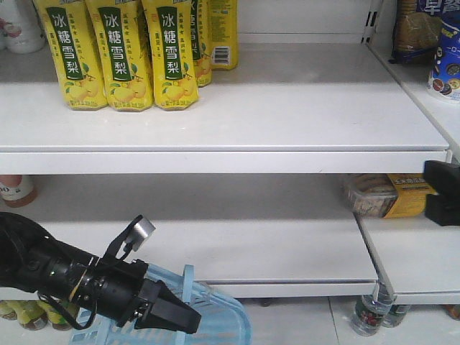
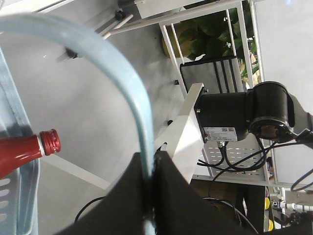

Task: Place coke in basket with both arms

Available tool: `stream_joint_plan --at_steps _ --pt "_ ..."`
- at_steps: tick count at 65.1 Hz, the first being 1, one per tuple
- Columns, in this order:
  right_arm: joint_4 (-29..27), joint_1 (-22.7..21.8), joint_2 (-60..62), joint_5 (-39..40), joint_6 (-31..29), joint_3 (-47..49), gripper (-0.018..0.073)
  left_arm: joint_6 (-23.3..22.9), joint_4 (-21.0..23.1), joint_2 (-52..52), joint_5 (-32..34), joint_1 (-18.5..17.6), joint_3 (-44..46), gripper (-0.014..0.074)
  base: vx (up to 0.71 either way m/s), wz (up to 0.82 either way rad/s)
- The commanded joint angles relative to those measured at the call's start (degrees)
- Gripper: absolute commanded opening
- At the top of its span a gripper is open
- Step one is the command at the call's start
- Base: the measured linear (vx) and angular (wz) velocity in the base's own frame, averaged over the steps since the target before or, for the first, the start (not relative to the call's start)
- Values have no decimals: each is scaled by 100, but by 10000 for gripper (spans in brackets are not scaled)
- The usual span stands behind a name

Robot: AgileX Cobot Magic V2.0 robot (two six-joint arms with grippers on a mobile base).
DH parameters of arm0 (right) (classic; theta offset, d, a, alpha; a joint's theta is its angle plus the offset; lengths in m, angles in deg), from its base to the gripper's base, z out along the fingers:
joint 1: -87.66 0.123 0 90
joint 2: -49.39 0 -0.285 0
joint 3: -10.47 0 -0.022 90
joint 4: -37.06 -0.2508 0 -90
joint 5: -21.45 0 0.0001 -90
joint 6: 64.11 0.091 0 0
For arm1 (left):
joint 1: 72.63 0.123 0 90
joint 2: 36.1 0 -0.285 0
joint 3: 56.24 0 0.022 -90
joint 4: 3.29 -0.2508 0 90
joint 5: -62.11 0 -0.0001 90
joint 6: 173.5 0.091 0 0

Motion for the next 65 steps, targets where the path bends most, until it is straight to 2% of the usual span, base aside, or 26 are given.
stream_joint_plan --at_steps 1,11,26,39,49,65 --pt "81 -279 407 448 -22 -63 368 55 499 264 1318 -13 139 -6 0 0" --pt "81 -572 1183 857 -27 -922 368 55 499 264 1318 -13 139 -6 0 0" --pt "60 -586 2660 1063 -22 -2032 368 55 499 264 1318 -13 139 -6 0 0" --pt "210 -586 3865 339 -49 -2452 368 55 499 264 1318 -13 139 -6 0 0" --pt "184 -568 4308 766 -53 -2714 363 55 499 264 1318 -13 139 -6 0 0" --pt "140 -568 4302 857 -42 -3112 364 55 499 264 1318 -13 139 -6 0 0"
